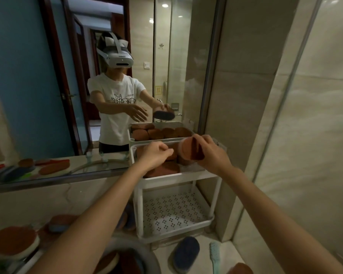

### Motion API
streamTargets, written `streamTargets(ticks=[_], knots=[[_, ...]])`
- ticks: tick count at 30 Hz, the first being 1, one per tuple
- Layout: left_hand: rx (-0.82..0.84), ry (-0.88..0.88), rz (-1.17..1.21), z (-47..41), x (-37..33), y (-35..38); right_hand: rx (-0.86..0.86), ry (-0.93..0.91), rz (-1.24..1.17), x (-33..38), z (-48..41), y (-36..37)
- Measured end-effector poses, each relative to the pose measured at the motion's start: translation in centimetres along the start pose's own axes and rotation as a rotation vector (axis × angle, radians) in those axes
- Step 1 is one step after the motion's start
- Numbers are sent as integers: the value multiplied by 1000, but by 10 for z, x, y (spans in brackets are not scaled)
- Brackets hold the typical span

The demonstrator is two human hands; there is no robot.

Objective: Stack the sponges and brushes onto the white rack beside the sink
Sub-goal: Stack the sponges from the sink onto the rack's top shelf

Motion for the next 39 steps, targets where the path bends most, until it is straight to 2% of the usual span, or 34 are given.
streamTargets(ticks=[2,4,8,14,18,26,29,31,34,37,39], knots=[[-63,44,-237,2,12,5,57,44,38,-10,0,6],[-34,79,-345,4,25,12,122,69,72,-14,0,14],[13,125,-453,11,39,25,277,104,167,-12,-4,30],[30,150,-533,19,38,28,340,120,217,-13,-2,38],[30,177,-506,21,37,28,251,59,140,-4,8,41],[43,153,-487,25,32,35,39,113,67,2,25,47],[13,161,-511,28,30,41,-128,87,-43,4,38,51],[-44,214,-477,35,27,49,-250,72,-114,5,53,57],[-208,425,-289,58,24,66,-422,59,-192,5,83,72],[-329,523,-107,87,37,87,-459,180,-316,0,121,99],[-243,412,-75,100,57,112,-331,363,-399,-12,150,129]])
Point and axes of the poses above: each hand's wrist, its own z-axis away from the middle knuckle, its own y-axis out of the palm, x = y × z, the point moved 3 cm from there along -z, towards the middle knuckle
